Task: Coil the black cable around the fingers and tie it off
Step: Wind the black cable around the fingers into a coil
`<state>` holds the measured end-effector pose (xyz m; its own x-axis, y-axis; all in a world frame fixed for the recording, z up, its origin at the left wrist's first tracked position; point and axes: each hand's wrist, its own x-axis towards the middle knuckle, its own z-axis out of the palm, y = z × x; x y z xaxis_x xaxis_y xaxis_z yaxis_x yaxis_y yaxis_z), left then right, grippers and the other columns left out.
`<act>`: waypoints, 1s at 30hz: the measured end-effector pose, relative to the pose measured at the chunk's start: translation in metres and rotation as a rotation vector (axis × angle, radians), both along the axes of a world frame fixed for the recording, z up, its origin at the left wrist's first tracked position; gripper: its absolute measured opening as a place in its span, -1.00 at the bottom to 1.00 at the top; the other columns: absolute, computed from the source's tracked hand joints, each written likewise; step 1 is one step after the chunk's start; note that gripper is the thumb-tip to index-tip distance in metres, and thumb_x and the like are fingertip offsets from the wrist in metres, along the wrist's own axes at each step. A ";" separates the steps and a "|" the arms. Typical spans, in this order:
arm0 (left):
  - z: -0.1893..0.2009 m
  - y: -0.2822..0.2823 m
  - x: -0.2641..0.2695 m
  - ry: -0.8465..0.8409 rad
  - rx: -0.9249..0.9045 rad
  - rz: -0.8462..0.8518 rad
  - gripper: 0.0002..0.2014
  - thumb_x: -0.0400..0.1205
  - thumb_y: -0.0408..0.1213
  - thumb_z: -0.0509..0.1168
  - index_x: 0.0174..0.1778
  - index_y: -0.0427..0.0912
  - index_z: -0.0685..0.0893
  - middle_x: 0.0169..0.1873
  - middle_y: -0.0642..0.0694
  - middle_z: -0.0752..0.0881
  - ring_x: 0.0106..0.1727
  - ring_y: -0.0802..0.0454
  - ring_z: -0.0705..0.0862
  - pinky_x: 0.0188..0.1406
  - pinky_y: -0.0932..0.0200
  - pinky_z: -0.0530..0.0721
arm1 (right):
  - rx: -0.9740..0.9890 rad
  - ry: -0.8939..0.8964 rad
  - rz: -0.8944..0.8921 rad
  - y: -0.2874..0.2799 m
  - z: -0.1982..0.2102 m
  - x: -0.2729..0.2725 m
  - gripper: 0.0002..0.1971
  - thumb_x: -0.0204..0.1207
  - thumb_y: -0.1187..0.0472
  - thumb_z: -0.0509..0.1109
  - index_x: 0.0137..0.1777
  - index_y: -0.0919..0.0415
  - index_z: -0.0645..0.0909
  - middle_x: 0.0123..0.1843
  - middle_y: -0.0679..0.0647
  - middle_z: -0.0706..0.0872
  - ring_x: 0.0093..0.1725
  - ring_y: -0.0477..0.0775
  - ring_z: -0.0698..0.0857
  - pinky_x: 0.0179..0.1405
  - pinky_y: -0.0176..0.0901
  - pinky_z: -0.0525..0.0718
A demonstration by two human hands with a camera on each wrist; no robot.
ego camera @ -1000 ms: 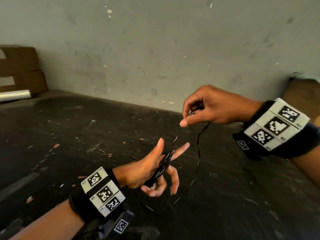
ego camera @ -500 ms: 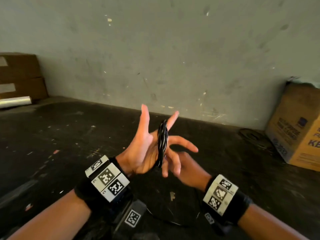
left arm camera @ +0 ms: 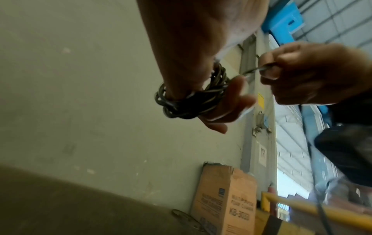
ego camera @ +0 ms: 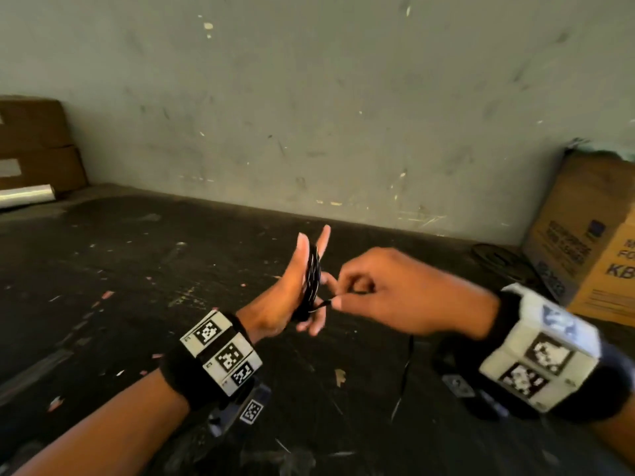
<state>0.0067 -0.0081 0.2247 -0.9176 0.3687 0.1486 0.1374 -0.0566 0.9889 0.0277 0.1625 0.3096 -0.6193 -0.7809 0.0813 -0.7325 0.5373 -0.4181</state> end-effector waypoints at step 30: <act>0.037 -0.006 -0.008 -0.008 0.414 -0.072 0.17 0.02 0.64 0.17 0.60 0.43 -0.04 0.35 -0.34 0.65 -0.24 -0.25 0.82 -0.38 -0.08 0.81 | 0.033 -0.074 -0.009 -0.026 -0.096 -0.032 -0.59 0.70 -0.04 0.09 -0.05 0.23 0.66 -0.33 -0.12 0.58 -0.26 -0.06 0.66 -0.06 0.02 0.69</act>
